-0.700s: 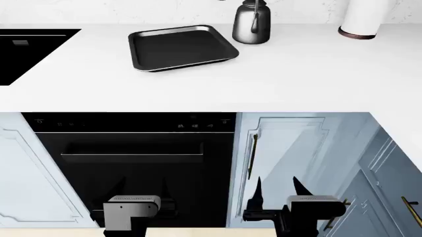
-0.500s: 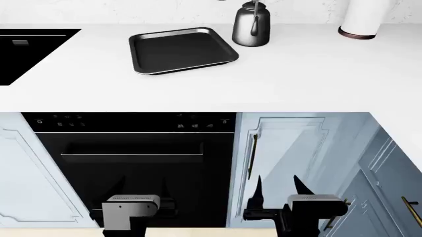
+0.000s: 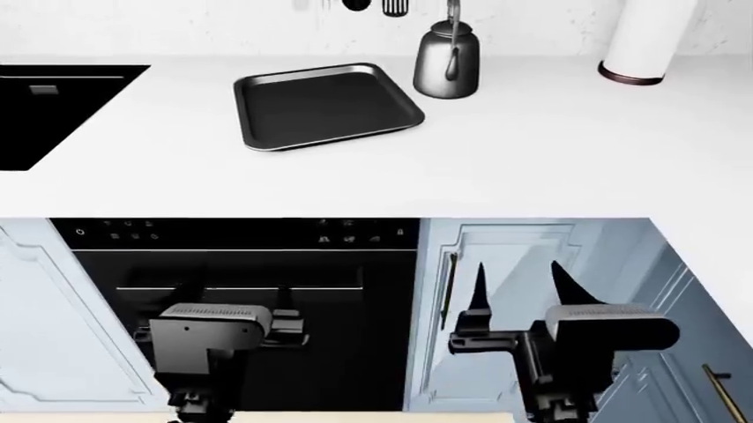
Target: Pick the kettle from the counter and place it on the tray. Then pick the mug from the cabinet and place it on the tray. Then close the cabinet doors.
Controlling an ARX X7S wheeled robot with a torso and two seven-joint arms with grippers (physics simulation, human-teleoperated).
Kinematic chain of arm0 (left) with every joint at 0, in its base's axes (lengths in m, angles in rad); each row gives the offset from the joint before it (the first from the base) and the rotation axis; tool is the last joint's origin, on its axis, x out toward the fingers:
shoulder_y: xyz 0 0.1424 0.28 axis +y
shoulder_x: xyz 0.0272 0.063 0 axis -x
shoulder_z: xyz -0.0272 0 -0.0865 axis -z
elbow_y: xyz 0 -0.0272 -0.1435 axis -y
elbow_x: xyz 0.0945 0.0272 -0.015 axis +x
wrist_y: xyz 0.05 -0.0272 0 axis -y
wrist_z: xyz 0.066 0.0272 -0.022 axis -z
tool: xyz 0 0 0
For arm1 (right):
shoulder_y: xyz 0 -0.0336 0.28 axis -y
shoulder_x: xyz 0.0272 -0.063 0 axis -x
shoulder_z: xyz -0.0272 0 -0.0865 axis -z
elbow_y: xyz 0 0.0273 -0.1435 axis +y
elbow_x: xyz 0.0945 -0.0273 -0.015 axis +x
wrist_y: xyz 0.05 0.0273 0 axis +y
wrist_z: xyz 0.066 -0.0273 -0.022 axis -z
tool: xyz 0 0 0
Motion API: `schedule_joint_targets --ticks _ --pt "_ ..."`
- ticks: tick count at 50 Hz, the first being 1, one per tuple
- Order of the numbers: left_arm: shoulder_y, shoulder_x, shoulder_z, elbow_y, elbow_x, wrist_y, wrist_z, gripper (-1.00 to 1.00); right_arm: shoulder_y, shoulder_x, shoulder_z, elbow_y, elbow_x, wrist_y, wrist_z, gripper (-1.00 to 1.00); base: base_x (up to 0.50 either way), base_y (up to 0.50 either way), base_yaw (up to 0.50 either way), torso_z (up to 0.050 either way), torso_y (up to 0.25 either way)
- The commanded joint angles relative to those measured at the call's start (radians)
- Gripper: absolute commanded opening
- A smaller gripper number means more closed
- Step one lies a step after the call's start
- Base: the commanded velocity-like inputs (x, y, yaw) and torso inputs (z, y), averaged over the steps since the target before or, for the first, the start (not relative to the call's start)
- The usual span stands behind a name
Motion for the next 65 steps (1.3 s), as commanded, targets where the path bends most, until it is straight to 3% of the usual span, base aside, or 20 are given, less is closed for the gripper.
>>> schedule_joint_targets --ticks 1,8,15,23,29,32,35,45,56,61,65 --pt "-0.155 -0.055 -0.012 0.258 -0.064 -0.369 -0.008 1.00 0.162 0.062 0.003 -0.291 0.013 0.346 0.022 1.00 0.00 0.00 0.00 0.050 0.035" --pt "-0.373 -0.086 -0.060 0.407 -0.154 -0.719 -0.002 1.00 0.419 0.091 0.024 -0.455 0.072 0.708 0.000 1.00 0.00 0.00 0.00 0.050 0.035" --pt "-0.605 -0.101 -0.097 0.461 -0.213 -0.978 -0.006 1.00 0.680 0.096 0.052 -0.520 0.125 0.996 -0.019 1.00 0.00 0.00 0.00 0.050 0.034" --pt "-0.785 -0.094 -0.122 0.481 -0.250 -1.146 -0.012 1.00 0.836 0.094 0.074 -0.509 0.148 1.121 -0.029 1.00 0.00 0.00 0.00 0.050 0.034" --pt "-1.078 -0.083 -0.132 0.408 -0.316 -1.316 -0.048 1.00 0.870 0.095 0.082 -0.506 0.154 1.152 -0.028 1.00 0.00 0.00 0.00 0.050 0.034" --pt "-1.289 -0.128 -0.131 0.237 -0.584 -1.316 -0.279 1.00 0.873 0.094 0.081 -0.508 0.157 1.157 -0.026 1.00 0.00 0.00 0.00 0.050 0.034" --pt "-1.468 -0.133 -0.076 0.090 -0.609 -1.301 -0.332 1.00 0.869 0.094 0.079 -0.511 0.160 1.157 -0.025 1.00 0.00 0.00 0.00 0.050 0.035" --pt "-1.880 -0.112 0.160 -0.416 -0.454 -1.091 -0.265 1.00 0.873 0.093 0.086 -0.530 0.174 1.180 -0.023 1.00 0.00 0.00 0.00 0.050 0.034" --pt "-2.281 0.037 0.297 -1.241 -0.270 -0.669 -0.133 1.00 0.871 0.095 0.082 -0.516 0.183 1.164 -0.017 1.00 0.00 0.00 0.00 0.050 0.034" --pt "-2.302 0.104 0.126 -1.332 -0.006 -0.647 -0.060 1.00 0.874 0.097 0.087 -0.525 0.190 1.172 -0.018 1.00 0.00 0.00 0.00 0.050 0.035" --pt "-2.302 0.105 0.118 -1.326 0.003 -0.659 -0.081 1.00 0.862 0.103 0.087 -0.525 0.192 1.163 -0.016 1.00 0.00 0.00 0.00 0.050 0.035"
